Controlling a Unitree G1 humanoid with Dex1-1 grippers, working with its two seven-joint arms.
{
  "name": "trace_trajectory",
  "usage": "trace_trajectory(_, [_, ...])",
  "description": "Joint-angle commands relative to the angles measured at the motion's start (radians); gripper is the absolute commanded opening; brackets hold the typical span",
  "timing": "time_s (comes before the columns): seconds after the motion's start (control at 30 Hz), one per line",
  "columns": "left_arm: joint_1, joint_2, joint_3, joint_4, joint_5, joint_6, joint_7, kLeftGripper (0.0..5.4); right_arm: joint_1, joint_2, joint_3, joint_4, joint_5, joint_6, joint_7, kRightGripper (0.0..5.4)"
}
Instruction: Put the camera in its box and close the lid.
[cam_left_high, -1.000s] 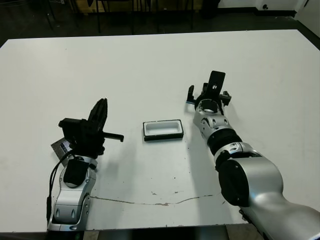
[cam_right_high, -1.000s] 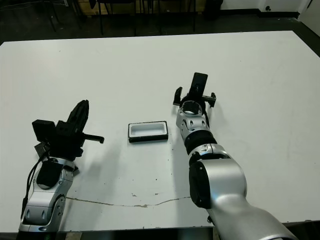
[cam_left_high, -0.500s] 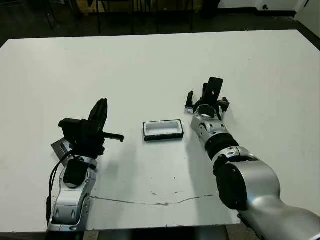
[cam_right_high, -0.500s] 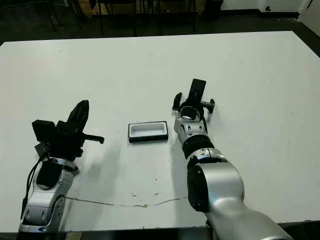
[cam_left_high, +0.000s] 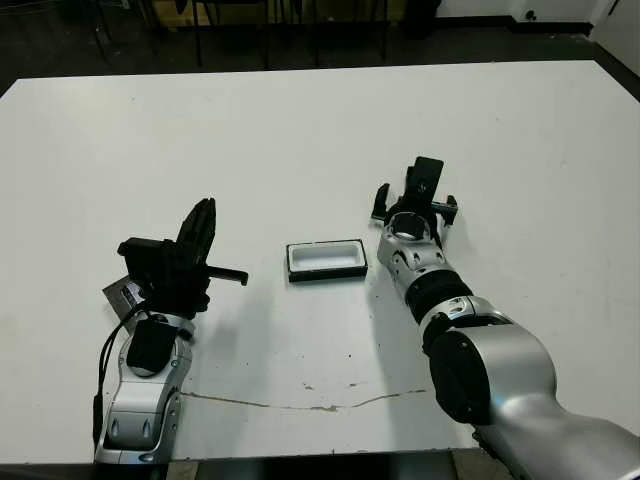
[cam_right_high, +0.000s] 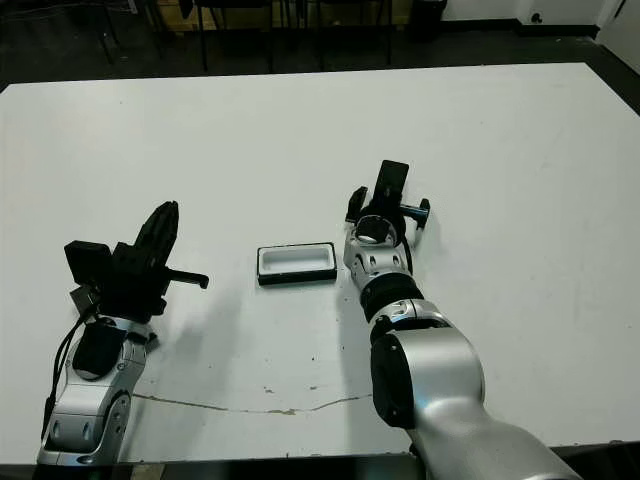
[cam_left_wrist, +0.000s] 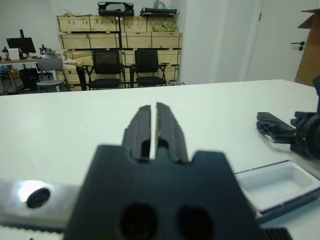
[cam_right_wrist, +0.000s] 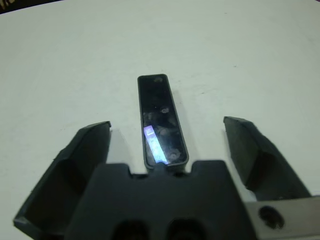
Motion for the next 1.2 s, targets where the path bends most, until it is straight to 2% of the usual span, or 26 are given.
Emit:
trace_trajectory(0.03, [0.016,0.010,-0.001,0.002,-0.001,0.017,-0.006,0.00,0.053,0.014,-0.033,0.032,0.033,0.001,-0.006,4.03])
trace_trajectory(0.23, [0.017,0.006,-0.001,-0.013,-0.009,0.033,-0.007,0.00,0.057,0.017,-0.064,0.026,0.063,-0.001,0.030,2.94])
trace_trajectory(0.33, [0.020,0.006,-0.002,-0.025,-0.008,0.046,-0.006,0.00,0.053,0.019,-0.095,0.019,0.099,0.018,0.053,2.39])
trace_trajectory(0.63, [0.018,0.005,-0.002,-0.029,-0.003,0.053,-0.002,0.00,0.052,0.001,-0.121,0.006,0.139,0.071,0.122,0.81])
trace_trajectory(0.83, [0.017,0.002,-0.005,-0.025,0.002,0.046,0.001,0.00,0.057,-0.011,-0.098,-0.002,0.113,0.076,0.128,0.66])
trace_trajectory(1.03, [0.023,0.000,-0.007,-0.030,0.002,0.044,0.004,0.00,0.108,-0.056,-0.014,-0.081,0.039,0.016,0.198,0.66])
trace_trajectory(1.13, [0.029,0.000,-0.007,-0.035,0.003,0.046,0.007,0.00,0.185,-0.098,0.040,-0.254,0.017,-0.017,0.319,0.66])
trace_trajectory(1.2, [0.031,0.000,-0.004,-0.036,-0.003,0.046,0.004,0.00,0.263,-0.132,0.079,-0.450,0.019,-0.002,0.423,0.66])
